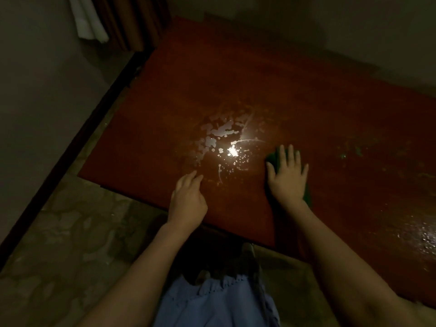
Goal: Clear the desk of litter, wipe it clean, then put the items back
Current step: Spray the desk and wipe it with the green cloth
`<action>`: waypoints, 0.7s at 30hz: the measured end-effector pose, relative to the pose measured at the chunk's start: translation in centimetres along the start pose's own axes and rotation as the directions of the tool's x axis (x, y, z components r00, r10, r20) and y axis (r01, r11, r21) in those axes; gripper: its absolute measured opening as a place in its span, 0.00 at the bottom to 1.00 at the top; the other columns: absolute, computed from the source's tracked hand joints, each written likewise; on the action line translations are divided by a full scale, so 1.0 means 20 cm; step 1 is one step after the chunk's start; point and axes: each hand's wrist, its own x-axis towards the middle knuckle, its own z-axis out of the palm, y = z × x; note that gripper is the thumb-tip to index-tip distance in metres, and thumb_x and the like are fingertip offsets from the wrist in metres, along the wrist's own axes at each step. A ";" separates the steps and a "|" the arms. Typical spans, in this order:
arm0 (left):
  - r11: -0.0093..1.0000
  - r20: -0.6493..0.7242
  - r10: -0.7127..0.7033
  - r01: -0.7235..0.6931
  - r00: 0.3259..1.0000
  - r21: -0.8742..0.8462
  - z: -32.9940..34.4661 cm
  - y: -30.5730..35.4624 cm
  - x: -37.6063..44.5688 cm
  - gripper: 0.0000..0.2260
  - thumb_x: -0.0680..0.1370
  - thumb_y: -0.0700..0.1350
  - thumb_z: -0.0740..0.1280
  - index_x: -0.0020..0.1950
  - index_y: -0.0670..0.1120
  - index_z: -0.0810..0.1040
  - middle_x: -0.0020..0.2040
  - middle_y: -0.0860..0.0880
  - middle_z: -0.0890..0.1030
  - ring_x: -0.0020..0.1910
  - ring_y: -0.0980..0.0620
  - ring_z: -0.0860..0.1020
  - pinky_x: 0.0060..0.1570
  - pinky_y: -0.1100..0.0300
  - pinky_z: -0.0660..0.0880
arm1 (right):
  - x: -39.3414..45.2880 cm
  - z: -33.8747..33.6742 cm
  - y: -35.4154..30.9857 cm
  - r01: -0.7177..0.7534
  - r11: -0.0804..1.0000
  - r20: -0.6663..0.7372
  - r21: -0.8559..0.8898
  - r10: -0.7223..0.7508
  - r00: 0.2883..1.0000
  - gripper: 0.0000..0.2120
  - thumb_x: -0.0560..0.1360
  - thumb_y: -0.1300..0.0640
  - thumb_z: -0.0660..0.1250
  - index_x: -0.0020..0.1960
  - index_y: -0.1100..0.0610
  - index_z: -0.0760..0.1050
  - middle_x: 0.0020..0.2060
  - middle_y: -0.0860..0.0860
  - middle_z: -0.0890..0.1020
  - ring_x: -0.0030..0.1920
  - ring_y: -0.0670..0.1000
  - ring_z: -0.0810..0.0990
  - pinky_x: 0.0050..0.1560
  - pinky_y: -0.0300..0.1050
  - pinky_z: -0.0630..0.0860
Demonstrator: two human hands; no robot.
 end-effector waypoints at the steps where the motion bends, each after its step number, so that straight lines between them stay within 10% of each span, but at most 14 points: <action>1: 1.000 -0.001 0.008 -0.008 1.000 -0.004 0.01 0.03 0.01 0.22 0.80 0.37 0.55 0.75 0.44 0.62 0.76 0.48 0.60 0.75 0.51 0.55 0.74 0.52 0.55 | -0.01 0.00 -0.07 0.100 0.995 0.023 -0.021 -0.100 0.995 0.30 0.80 0.39 0.44 0.78 0.48 0.40 0.77 0.50 0.42 0.77 0.53 0.42 0.74 0.59 0.40; 6: 0.998 0.007 0.053 -0.054 0.999 0.012 0.08 0.19 0.07 0.21 0.80 0.37 0.56 0.74 0.44 0.64 0.75 0.47 0.62 0.74 0.50 0.57 0.73 0.55 0.54 | -0.39 0.15 -0.13 0.696 0.713 0.138 -0.084 -0.684 0.716 0.29 0.78 0.39 0.49 0.76 0.48 0.57 0.76 0.51 0.57 0.75 0.56 0.57 0.72 0.64 0.56; 11: 0.996 0.033 0.088 -0.088 0.996 0.028 0.13 0.34 0.14 0.21 0.80 0.37 0.56 0.74 0.43 0.64 0.74 0.46 0.63 0.74 0.49 0.57 0.72 0.56 0.55 | -0.57 0.19 0.32 0.876 0.434 0.271 -0.210 -0.835 0.479 0.30 0.77 0.39 0.48 0.77 0.47 0.51 0.76 0.49 0.59 0.75 0.52 0.57 0.74 0.63 0.53; 17: 0.991 0.063 0.134 -0.135 0.989 0.006 0.22 0.49 0.17 0.21 0.80 0.38 0.56 0.74 0.43 0.64 0.75 0.47 0.63 0.74 0.50 0.56 0.74 0.54 0.55 | -0.24 0.02 0.60 0.356 0.934 0.070 -0.015 -0.354 0.933 0.29 0.79 0.36 0.41 0.77 0.44 0.42 0.77 0.48 0.50 0.77 0.51 0.47 0.75 0.62 0.48; 21: 0.991 0.079 0.132 -0.134 0.988 0.014 0.27 0.55 0.18 0.20 0.81 0.39 0.55 0.74 0.44 0.63 0.75 0.48 0.61 0.75 0.50 0.55 0.74 0.55 0.54 | 0.19 -0.09 0.41 0.054 0.998 -0.014 0.012 -0.054 0.998 0.29 0.81 0.40 0.44 0.78 0.49 0.41 0.77 0.51 0.45 0.77 0.53 0.43 0.75 0.58 0.40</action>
